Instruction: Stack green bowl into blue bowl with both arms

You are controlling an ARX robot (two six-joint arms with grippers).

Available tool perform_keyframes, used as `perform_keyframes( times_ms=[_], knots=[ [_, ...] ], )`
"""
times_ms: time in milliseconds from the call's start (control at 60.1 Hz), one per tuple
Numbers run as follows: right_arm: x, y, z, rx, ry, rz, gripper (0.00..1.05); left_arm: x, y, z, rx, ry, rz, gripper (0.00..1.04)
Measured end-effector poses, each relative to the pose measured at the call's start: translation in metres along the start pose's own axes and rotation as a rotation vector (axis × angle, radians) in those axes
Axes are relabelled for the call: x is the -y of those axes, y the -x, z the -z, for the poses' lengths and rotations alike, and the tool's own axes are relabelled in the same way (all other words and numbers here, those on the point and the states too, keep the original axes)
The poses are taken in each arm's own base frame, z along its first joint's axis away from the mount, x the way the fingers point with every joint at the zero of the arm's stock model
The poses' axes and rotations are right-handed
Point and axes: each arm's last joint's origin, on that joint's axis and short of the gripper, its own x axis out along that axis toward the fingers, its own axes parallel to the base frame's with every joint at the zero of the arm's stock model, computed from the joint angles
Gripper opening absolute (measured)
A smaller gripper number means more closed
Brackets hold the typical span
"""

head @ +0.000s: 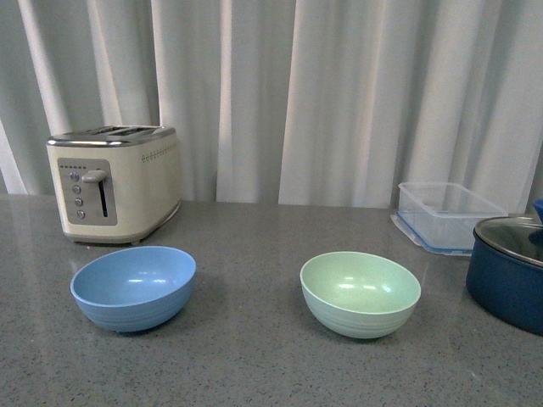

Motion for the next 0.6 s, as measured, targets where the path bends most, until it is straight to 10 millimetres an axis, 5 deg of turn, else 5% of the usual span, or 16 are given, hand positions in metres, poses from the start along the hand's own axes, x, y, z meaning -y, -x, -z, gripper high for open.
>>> perform_keyframes(
  times_ms=[599],
  knots=[
    [0.0, 0.0, 0.0, 0.0, 0.0, 0.0, 0.95, 0.0, 0.0, 0.0, 0.0, 0.0, 0.0, 0.98]
  ],
)
